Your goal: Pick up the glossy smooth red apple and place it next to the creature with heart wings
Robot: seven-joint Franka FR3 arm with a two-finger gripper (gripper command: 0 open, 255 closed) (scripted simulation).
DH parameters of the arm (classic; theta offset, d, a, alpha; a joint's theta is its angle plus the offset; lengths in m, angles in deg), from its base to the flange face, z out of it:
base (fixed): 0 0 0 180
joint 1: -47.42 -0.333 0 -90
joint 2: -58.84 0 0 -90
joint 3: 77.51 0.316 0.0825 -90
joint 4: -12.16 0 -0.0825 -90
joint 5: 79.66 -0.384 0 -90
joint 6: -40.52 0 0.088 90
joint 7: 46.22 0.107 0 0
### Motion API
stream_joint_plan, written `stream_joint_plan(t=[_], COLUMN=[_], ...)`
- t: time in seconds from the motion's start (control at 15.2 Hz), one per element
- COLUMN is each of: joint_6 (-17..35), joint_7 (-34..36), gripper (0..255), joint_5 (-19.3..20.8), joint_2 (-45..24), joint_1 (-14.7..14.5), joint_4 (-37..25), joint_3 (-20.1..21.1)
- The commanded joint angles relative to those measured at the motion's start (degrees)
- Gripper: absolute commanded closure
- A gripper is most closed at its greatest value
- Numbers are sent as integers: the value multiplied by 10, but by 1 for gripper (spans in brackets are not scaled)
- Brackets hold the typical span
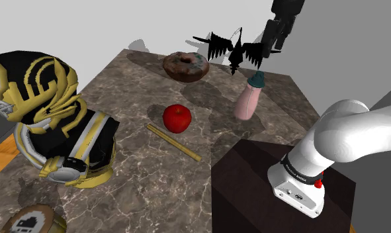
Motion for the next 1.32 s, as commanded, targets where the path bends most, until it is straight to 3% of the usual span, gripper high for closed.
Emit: stream_joint_plan(t=[0.0, 0.59, 1.25], joint_6=[0, 154, 344], joint_7=[0, 132, 276], gripper=[0, 0, 0], joint_5=[0, -81, -124], joint_2=[0, -30, -152], joint_1=[0, -21, -28], joint_4=[0, 78, 83], joint_3=[0, 89, 201])
